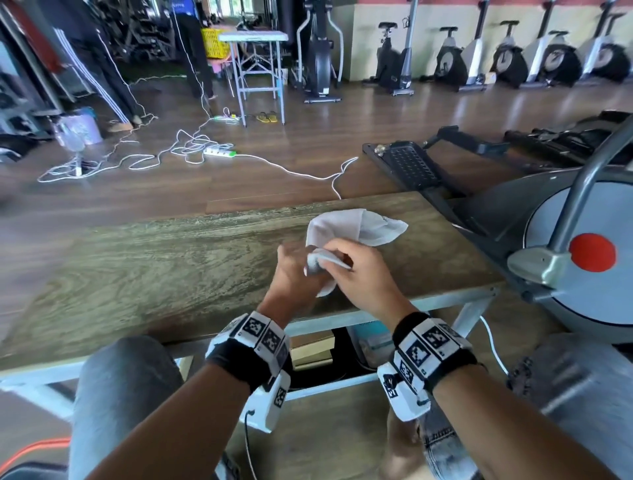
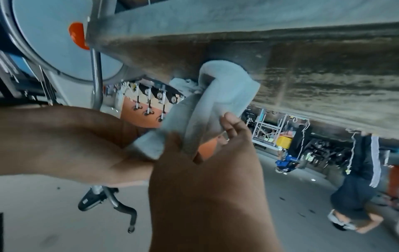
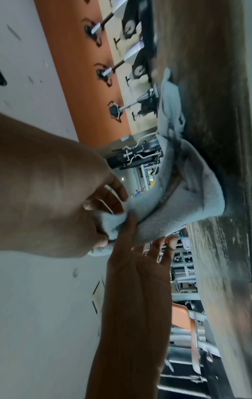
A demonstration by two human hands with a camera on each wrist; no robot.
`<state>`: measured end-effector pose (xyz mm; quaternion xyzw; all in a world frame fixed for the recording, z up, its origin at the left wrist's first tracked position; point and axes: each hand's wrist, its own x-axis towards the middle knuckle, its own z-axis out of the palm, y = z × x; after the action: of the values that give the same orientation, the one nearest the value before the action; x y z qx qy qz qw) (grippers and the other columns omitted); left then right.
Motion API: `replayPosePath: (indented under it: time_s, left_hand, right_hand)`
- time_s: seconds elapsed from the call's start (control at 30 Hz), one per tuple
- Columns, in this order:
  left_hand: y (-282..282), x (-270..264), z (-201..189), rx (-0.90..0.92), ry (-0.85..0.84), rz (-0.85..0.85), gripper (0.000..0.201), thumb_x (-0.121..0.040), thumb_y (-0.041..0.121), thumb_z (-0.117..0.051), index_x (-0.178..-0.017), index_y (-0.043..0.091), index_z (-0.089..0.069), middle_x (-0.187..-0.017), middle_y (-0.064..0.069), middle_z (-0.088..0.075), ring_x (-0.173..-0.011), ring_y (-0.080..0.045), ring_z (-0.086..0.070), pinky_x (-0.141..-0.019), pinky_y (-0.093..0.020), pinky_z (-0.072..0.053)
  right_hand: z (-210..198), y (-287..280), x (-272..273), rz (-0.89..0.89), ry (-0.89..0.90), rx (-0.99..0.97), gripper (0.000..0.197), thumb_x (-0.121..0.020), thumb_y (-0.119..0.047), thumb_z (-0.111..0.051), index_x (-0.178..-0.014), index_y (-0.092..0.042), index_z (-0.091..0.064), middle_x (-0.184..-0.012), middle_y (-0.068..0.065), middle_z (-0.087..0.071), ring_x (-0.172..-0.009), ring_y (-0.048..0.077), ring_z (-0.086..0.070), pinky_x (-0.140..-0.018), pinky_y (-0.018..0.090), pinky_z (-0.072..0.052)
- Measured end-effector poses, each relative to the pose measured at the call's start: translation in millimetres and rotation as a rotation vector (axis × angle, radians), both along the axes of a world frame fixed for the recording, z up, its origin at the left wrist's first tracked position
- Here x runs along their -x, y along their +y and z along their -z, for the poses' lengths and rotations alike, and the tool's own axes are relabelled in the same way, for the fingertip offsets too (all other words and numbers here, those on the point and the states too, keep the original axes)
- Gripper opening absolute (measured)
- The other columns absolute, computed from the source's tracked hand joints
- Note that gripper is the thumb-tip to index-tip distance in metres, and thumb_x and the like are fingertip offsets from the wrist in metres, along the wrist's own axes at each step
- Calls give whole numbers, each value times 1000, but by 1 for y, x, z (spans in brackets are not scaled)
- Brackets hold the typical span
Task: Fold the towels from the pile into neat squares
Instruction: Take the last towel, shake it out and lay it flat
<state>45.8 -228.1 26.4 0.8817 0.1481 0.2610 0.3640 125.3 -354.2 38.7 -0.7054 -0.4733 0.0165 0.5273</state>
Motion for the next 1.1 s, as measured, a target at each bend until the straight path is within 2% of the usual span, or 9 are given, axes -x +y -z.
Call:
replayPosePath:
  time_s: [0.1,0.23,0.37,0.43,0.57,0.7,0.93,1.03,1.1]
  left_hand:
    - [-2,9,-20,355,-98,-128,16,-83,15,-56,-73,18,-67,-63,6,-63,-55,-5,-55,-49,-17,-42]
    - [10,21,-39,523,-119,-97,25,-91,23,-64,-69,16,-73,-67,-1,-72,-64,-16,-62,-57,-32,-49]
    - [25,35,-56,376,-123,-99,24,-93,26,-64,-77,10,-73,-71,0,-71,-59,-1,-59,-57,-19,-48]
    - [37,44,-64,323,-115,-147,28,-94,31,-63,-74,12,-71,-64,4,-65,-53,-3,-55,-50,-18,-43]
    - [66,59,-79,329,-19,-307,40,-91,39,-65,-62,13,-62,-58,0,-60,-53,-17,-57,-51,-25,-45]
    - [74,69,-89,442,-24,-177,28,-92,33,-66,-85,6,-72,-88,-17,-74,-88,-31,-72,-77,-49,-60]
    - [102,84,-94,496,-114,-374,35,-91,34,-68,-85,0,-67,-84,-14,-69,-72,-25,-68,-63,-40,-61]
    - [108,86,-100,607,-243,-410,33,-92,30,-68,-69,6,-63,-70,-11,-63,-67,-26,-64,-68,-46,-61]
    - [115,84,-105,655,-350,-447,30,-92,27,-67,-68,9,-64,-71,-11,-66,-70,-27,-67,-73,-50,-61]
  right_hand:
    - [0,2,-1,-31,32,23,28,-87,-35,-74,-112,-29,-64,-105,-6,-62,-98,12,-60,-87,28,-49]
    - [14,10,-9,63,-57,208,67,-75,-40,-86,-133,-26,-56,-130,-9,-39,-127,19,-37,-110,32,-35]
    - [0,23,-6,-50,-21,182,22,-82,-38,-81,-93,-26,-66,-97,-9,-60,-92,9,-54,-82,26,-44]
    - [-7,28,-5,-93,5,201,34,-87,-42,-74,-74,-18,-54,-70,-8,-53,-66,6,-49,-64,29,-41]
    - [-12,36,-7,-102,-85,159,39,-100,-33,-58,-72,-10,-42,-66,-2,-35,-62,12,-34,-61,34,-33]
    - [-14,50,2,-146,-167,173,27,-100,-29,-60,-81,-15,-46,-70,-3,-44,-67,17,-43,-70,33,-44]
    - [-33,74,19,12,-66,28,24,-102,-40,-51,-95,-17,-48,-68,-9,-45,-56,5,-39,-56,22,-34]
    - [-44,78,21,-117,-67,184,34,-90,-56,-61,-97,-24,-54,-78,-8,-60,-66,7,-51,-62,23,-40]
    - [-44,75,18,-184,-116,405,29,-89,-45,-70,-84,-19,-59,-72,-4,-62,-61,8,-50,-60,26,-40]
